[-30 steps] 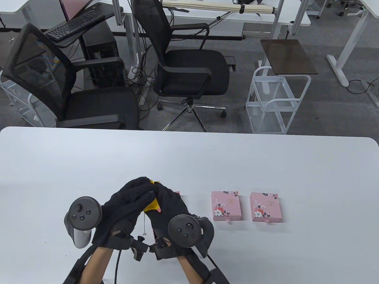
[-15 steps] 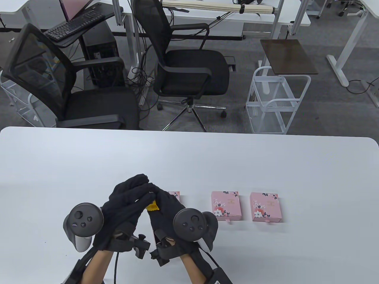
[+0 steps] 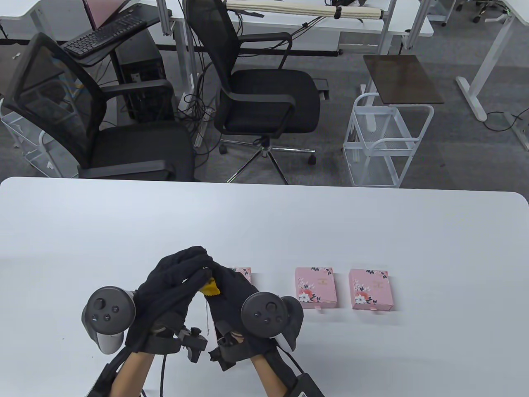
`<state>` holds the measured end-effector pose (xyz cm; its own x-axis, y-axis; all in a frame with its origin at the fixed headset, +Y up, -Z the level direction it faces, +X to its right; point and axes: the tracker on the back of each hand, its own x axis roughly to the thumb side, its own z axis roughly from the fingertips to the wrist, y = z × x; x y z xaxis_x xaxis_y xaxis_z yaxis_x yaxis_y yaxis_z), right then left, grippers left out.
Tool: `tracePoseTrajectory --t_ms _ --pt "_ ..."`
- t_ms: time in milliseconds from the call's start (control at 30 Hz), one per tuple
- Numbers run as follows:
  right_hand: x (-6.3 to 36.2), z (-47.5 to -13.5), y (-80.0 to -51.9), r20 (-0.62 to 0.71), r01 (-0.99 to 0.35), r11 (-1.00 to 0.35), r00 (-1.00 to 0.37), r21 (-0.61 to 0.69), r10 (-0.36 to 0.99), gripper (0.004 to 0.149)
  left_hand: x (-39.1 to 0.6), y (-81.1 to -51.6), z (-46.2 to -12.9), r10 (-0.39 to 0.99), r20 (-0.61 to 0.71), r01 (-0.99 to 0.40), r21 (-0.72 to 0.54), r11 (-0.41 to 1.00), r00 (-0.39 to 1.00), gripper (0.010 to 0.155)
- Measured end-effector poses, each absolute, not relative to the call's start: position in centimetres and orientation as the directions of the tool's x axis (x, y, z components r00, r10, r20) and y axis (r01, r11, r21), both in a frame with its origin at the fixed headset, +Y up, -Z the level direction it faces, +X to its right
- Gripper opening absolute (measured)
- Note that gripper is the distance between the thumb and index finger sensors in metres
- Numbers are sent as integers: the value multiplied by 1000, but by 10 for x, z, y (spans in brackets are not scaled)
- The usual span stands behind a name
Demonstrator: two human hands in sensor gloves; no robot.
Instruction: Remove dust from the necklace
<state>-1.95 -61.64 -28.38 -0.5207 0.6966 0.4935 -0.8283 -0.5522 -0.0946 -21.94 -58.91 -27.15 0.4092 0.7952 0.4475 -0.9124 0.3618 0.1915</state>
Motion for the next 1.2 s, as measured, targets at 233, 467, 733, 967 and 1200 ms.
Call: tracePoseTrajectory --t_ms 233,467,733,967,1200 --pt "-19 -285 -617 501 -822 -565 -519 -70 692 41 -220 -588 -270 791 451 -910 196 366 415 36" --pt "-22 -287 -619 512 -807 -590 -506 3 695 41 -224 -588 -271 797 446 -913 204 353 408 35" --pt "-23 -287 -622 492 -816 -578 -510 -17 706 41 -226 -585 -269 796 455 -917 205 342 399 35" --pt "-25 -286 -625 483 -811 -583 -526 -38 700 42 -229 -581 -267 807 459 -928 189 320 372 35" --pt "-27 -285 -623 500 -768 -640 -566 -30 655 41 -231 -580 -267 808 453 -927 179 331 376 35"
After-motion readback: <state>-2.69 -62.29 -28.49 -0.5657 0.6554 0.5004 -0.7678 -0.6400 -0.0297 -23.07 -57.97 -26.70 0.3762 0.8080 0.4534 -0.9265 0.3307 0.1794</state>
